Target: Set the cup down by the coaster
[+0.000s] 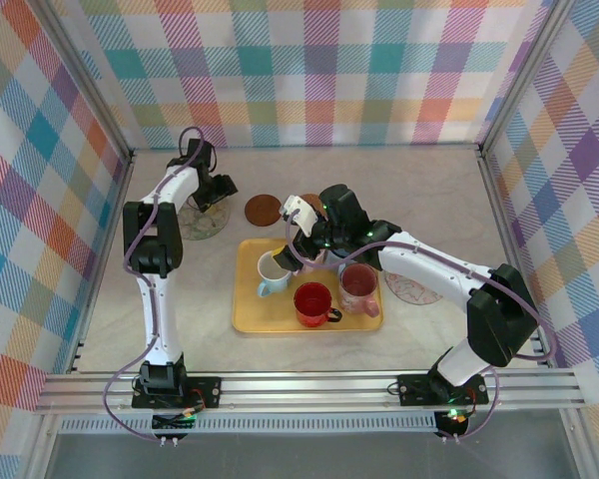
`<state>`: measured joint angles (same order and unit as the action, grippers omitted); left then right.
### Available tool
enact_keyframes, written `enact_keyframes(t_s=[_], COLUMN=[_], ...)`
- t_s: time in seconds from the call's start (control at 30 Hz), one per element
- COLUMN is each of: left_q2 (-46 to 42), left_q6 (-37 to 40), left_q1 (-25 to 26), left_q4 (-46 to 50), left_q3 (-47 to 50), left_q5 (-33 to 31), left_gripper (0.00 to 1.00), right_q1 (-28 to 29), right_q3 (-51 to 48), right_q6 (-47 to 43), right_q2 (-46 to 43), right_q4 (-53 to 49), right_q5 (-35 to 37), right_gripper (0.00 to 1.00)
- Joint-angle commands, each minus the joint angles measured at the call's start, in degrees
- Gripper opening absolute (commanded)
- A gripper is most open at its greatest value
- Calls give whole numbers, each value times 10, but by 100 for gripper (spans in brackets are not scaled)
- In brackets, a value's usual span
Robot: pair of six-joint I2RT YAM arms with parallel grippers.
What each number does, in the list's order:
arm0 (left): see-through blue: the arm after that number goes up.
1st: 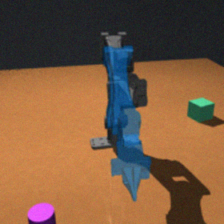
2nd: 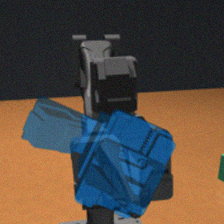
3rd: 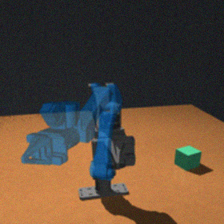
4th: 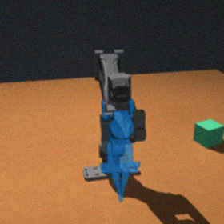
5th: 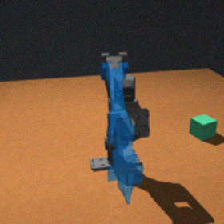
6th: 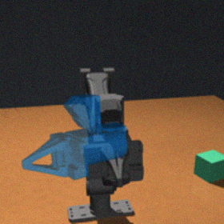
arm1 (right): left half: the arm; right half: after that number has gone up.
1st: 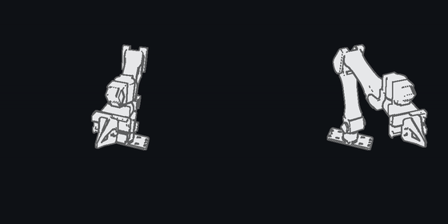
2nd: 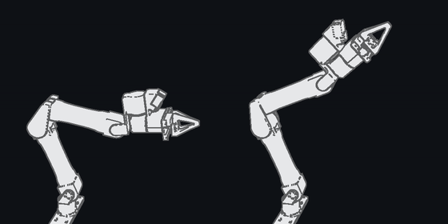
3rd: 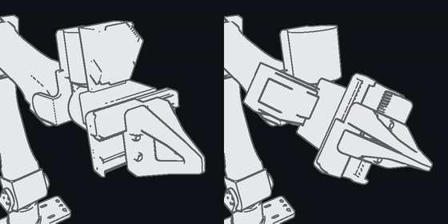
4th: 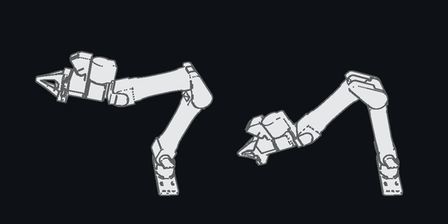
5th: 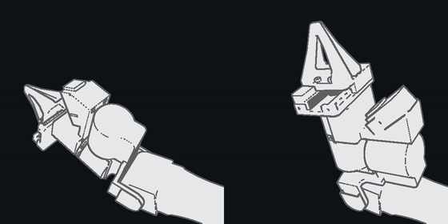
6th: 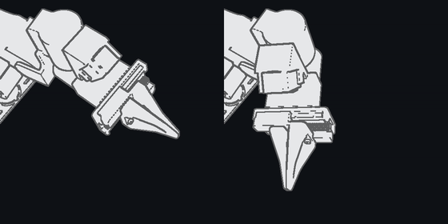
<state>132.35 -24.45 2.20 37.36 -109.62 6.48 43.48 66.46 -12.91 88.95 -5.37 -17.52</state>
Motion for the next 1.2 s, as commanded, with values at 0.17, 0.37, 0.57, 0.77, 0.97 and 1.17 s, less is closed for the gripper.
enact_keyframes(t_s=[0.17,0.37,0.57,0.77,0.97,1.17], left_q2=[-118,-201,-301,-407,-506,-563], left_q6=[21,72,163,217,226,293], left_q1=[5,29,58,82,107,145], left_q4=[-8,-24,-41,-86,-172,-177], left_q3=[17,50,116,205,291,323], left_q5=[24,16,34,88,123,151], left_gripper=[91,100,100,100,100,100], right_q1=[4,1,-20,-68,-137,-198], right_q3=[42,68,82,101,118,114], right_q6=[12,30,52,68,107,130], right_q2=[-22,-40,-70,-96,-120,-139], right_q4=[-17,-50,-89,-180,-287,-366], right_q5=[0,32,75,106,124,162], right_gripper=[99,99,99,99,100,97])
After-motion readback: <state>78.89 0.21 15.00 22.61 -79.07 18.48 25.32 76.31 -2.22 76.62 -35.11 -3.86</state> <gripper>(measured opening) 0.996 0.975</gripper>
